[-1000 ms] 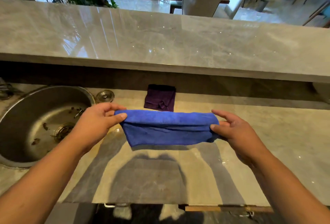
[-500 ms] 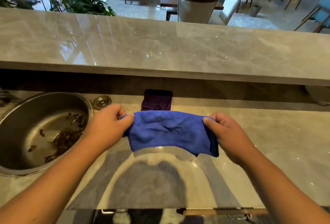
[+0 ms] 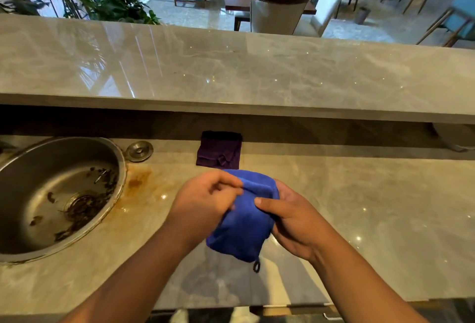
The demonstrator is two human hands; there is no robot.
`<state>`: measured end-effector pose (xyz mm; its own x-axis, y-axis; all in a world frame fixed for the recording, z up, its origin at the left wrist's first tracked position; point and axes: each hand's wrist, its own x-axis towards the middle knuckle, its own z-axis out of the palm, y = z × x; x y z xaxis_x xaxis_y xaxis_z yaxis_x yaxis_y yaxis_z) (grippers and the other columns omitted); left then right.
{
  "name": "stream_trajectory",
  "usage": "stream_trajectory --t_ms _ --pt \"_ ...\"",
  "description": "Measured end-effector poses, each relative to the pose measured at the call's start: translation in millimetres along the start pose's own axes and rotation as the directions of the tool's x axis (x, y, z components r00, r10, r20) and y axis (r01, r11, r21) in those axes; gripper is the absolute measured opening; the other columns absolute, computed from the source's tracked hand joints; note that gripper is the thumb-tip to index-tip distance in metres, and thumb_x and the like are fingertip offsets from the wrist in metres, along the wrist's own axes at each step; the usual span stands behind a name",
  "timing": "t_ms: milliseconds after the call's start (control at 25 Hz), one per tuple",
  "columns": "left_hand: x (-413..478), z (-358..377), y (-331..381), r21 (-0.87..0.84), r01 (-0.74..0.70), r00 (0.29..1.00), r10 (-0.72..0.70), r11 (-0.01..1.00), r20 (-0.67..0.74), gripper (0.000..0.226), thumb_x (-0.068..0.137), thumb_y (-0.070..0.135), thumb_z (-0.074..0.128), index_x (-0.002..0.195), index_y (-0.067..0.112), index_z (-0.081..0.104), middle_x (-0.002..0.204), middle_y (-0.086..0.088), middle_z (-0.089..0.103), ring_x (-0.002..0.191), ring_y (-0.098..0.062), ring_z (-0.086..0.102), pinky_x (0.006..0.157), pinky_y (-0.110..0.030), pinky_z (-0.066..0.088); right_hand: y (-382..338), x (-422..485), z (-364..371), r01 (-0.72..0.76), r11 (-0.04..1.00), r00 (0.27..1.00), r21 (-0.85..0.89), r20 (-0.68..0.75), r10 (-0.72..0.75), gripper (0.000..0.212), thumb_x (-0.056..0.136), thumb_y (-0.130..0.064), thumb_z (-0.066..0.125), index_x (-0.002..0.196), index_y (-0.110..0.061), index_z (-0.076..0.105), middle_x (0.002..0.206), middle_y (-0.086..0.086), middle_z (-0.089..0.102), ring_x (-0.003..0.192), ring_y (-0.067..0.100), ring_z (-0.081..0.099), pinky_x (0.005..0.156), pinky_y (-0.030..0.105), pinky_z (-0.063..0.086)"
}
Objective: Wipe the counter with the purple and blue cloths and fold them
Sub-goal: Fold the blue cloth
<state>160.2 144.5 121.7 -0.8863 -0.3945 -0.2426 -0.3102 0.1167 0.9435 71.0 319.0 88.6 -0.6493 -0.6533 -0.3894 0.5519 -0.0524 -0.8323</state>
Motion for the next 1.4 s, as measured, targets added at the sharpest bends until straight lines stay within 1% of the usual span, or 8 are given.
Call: stream_trajectory --t_ms 80,240,360,520,760,1000,1200,1400 --pt "11.4 -10.1 -14.9 0.018 0.114 0.993 -0.114 0.993 -0.025 0.040 0.085 0.023 0.076 0.121 0.033 0.064 0.107 0.013 0.071 0.094 -0.007 0.068 0.085 -0.029 0.056 -6.5 2.6 -10.6 -0.027 1.000 0.999 0.009 0.022 0.027 0.045 0.098 0.007 0.058 0.141 -0.005 0.061 0.136 0.024 0.069 0.127 0.038 0.066 0.108 0.048 0.051" --pt "23.8 9.4 -31.2 -0.134 0.330 0.864 -0.242 0.934 0.441 0.035 0.093 0.030 0.069 0.128 0.027 0.068 0.121 0.001 0.078 0.109 -0.018 0.074 0.098 -0.043 0.056 -23.3 13.9 -33.7 -0.031 0.996 0.998 0.079 -0.045 0.034 0.039 0.100 -0.005 0.060 0.139 -0.005 0.062 0.131 0.021 0.073 0.120 0.031 0.071 0.103 0.044 0.054" --pt "41.5 39.5 -34.7 -0.147 0.272 0.938 -0.228 0.951 0.260 0.020 0.099 0.019 0.064 0.117 0.018 0.073 0.108 -0.006 0.081 0.096 -0.024 0.078 0.081 -0.040 0.063 -16.0 22.8 -64.4 -0.108 0.985 0.982 0.134 -0.141 0.127 0.036 0.105 -0.021 0.060 0.140 -0.017 0.062 0.131 0.014 0.075 0.120 0.032 0.073 0.099 0.049 0.057" --pt "87.3 68.9 -52.5 0.017 0.268 0.957 -0.268 0.963 0.114 0.013 0.095 0.018 0.070 0.108 0.015 0.071 0.097 -0.009 0.080 0.083 -0.020 0.075 0.073 -0.038 0.062 0.4 45.9 -96.0 -0.253 0.964 0.943 -0.078 -0.241 0.228 0.049 0.095 0.004 0.064 0.132 -0.028 0.063 0.123 0.013 0.078 0.104 0.033 0.078 0.071 0.043 0.065" --pt "197.9 91.7 -60.1 0.349 0.199 0.976 -0.152 0.916 -0.157 0.045 0.084 0.032 0.083 0.120 0.019 0.057 0.086 0.001 0.069 0.084 -0.020 0.067 0.074 -0.035 0.048 -21.0 155.6 -128.7 -0.179 0.819 0.859 -0.545 -0.492 -0.139 0.058 0.079 -0.010 0.078 0.133 -0.022 0.061 0.114 0.002 0.074 0.101 0.027 0.073 0.094 0.048 0.061" --pt "240.1 106.7 -90.2 0.694 0.017 0.999 0.017 0.720 -0.042 0.044 0.090 0.037 0.074 0.126 0.023 0.052 0.113 -0.012 0.069 0.105 -0.039 0.067 0.079 -0.042 0.050 -7.8 208.9 -142.8 -0.161 0.636 0.859 -0.755 -0.425 -0.286 0.058 0.086 -0.008 0.070 0.141 -0.019 0.055 0.127 0.010 0.071 0.111 0.033 0.069 0.082 0.030 0.049" --pt "239.1 105.7 -117.8 0.939 -0.240 0.954 0.237 0.245 0.182 0.036 0.090 0.040 0.067 0.120 0.021 0.066 0.120 -0.010 0.061 0.107 -0.035 0.058 0.079 -0.045 0.051 24.4 205.9 -152.5 -0.114 -0.130 0.845 -0.985 -0.027 -0.535 0.049 0.086 -0.024 0.065 0.135 -0.018 0.063 0.121 0.015 0.065 0.101 0.040 0.062 0.084 0.047 0.052" --pt "239.3 99.2 -114.5 0.916 -0.316 0.948 0.124 0.248 0.293 0.041 0.099 0.051 0.051 0.127 0.025 0.064 0.129 -0.003 0.066 0.121 -0.028 0.057 0.099 -0.040 0.045 20.8 198.7 -148.1 -0.070 -0.221 0.969 -0.973 -0.013 -0.248 0.040 0.102 -0.043 0.050 0.131 -0.022 0.068 0.129 0.008 0.067 0.113 0.034 0.059 0.092 0.045 0.049"
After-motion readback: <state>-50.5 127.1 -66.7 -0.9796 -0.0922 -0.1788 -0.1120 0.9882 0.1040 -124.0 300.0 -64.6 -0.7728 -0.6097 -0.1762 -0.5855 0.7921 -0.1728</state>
